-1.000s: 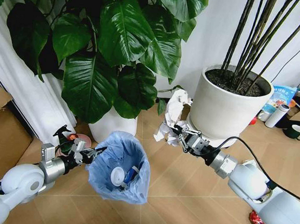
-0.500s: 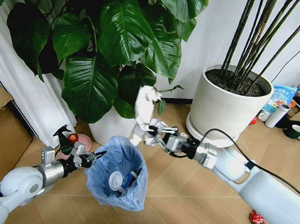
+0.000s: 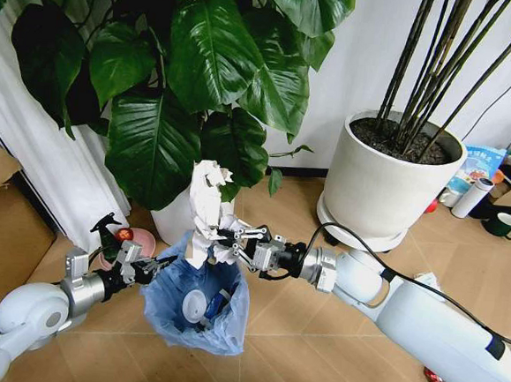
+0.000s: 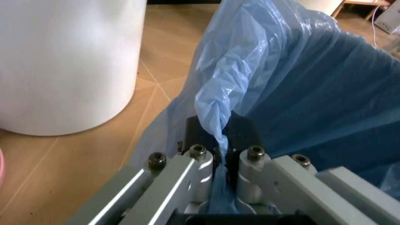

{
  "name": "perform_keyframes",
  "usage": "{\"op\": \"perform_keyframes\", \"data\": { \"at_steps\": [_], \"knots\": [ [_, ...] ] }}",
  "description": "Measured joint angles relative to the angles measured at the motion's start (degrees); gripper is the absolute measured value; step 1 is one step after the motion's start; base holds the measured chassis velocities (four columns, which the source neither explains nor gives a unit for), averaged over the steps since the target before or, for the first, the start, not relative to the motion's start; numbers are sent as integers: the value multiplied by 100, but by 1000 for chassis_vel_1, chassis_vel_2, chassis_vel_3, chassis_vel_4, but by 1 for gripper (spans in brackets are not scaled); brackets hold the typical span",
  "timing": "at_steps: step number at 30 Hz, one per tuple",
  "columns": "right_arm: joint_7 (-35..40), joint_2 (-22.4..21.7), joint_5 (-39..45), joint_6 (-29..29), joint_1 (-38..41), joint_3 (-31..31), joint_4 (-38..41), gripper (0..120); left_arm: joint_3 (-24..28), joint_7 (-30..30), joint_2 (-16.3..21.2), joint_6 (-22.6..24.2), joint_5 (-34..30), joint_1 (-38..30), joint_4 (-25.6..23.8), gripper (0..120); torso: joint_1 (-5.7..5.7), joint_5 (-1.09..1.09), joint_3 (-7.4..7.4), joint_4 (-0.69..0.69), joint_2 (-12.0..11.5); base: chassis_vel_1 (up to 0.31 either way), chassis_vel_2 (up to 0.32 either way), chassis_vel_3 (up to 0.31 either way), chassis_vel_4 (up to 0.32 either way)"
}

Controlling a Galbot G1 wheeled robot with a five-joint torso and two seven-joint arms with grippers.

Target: Pick up the trash bin and place the garbage on the floor into it.

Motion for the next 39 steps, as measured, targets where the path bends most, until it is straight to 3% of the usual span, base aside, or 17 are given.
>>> {"op": "perform_keyframes", "data": {
  "at_steps": [14,39],
  "knots": [
    [-189,252,-168,89,-26,-271,-244,1,-67,7,62,22,-119,-3,-46,0,0,1,0,0,0,0,0,0,0],
    [-324,-121,-138,77,-258,-51,-24,93,-133,-3,73,31,-205,-81,5,0,0,1,-1,-1,0,0,0,0,0]
  ]
}}
